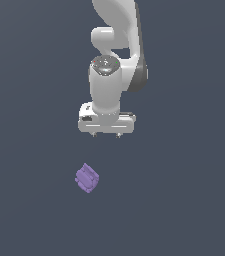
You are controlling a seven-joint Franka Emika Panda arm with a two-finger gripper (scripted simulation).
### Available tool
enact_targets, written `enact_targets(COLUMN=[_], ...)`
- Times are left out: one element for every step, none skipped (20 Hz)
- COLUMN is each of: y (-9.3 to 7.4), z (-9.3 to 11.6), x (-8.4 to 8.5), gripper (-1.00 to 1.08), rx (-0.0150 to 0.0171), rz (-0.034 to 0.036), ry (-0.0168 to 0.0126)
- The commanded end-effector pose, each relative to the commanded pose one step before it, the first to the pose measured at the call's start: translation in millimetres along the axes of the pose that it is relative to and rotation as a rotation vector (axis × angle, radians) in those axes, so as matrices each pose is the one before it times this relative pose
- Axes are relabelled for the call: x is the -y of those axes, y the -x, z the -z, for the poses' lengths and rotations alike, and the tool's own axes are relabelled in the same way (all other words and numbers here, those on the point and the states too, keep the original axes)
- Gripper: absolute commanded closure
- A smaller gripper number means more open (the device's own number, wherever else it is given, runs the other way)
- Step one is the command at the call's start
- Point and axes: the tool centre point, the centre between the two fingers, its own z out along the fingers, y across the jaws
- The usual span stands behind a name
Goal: Pick up the object and move it to a goal position.
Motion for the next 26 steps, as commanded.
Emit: enact_targets(y=[0.00, -0.02, 0.05, 0.10, 0.17, 0.21, 0.26, 0.28, 0.28, 0.24, 0.16, 0.00, -0.31, -0.47, -0.67, -0.89, -1.12, -1.35, -1.58, -1.80, -1.99, -2.18, -2.37, -2.55, -2.74, -2.90], z=[0.00, -0.02, 0.32, 0.54, 0.82, 0.91, 0.88, 0.73, 0.55, 0.32, 0.14, 0.02, -0.34, -0.21, -0.23, -0.27, -0.35, -0.44, -0.55, -0.64, -0.73, -0.81, -0.90, -0.99, -1.10, -1.21], x=[-0.01, 0.03, -0.06, -0.11, -0.19, -0.18, -0.11, -0.06, -0.04, 0.03, -0.05, -0.14, 0.10, -0.11, -0.22, -0.28, -0.32, -0.45, -0.52, -0.61, -0.71, -0.82, -0.94, -1.08, -1.21, -1.37], gripper=[-0.92, -0.92, -0.92, -0.92, -0.92, -0.92, -0.92, -0.92, -0.92, -0.92, -0.92, -0.92, -0.92, -0.92, -0.92, -0.92, -0.92, -0.92, -0.92, -0.92, -0.92, -0.92, -0.92, -0.92, -0.92, -0.92], rx=[0.00000, 0.00000, -0.00063, -0.00107, -0.00159, -0.00181, -0.00175, -0.00140, -0.00103, -0.00057, -0.00021, 0.00000, 0.00053, 0.00022, 0.00016, 0.00016, 0.00020, 0.00028, 0.00037, 0.00045, 0.00051, 0.00055, 0.00059, 0.00065, 0.00071, 0.00077], rz=[0.00000, 0.00000, -0.00018, -0.00038, -0.00068, -0.00100, -0.00130, -0.00141, -0.00144, -0.00123, -0.00095, 0.00000, 0.00173, 0.00257, 0.00365, 0.00488, 0.00621, 0.00746, 0.00880, 0.01006, 0.01124, 0.01243, 0.01365, 0.01482, 0.01612, 0.01733], ry=[0.00000, 0.00000, -0.00021, -0.00038, -0.00059, -0.00069, -0.00070, -0.00058, -0.00045, -0.00027, -0.00011, 0.00000, 0.00026, 0.00016, 0.00017, 0.00019, 0.00024, 0.00029, 0.00034, 0.00038, 0.00040, 0.00041, 0.00041, 0.00040, 0.00039, 0.00036])
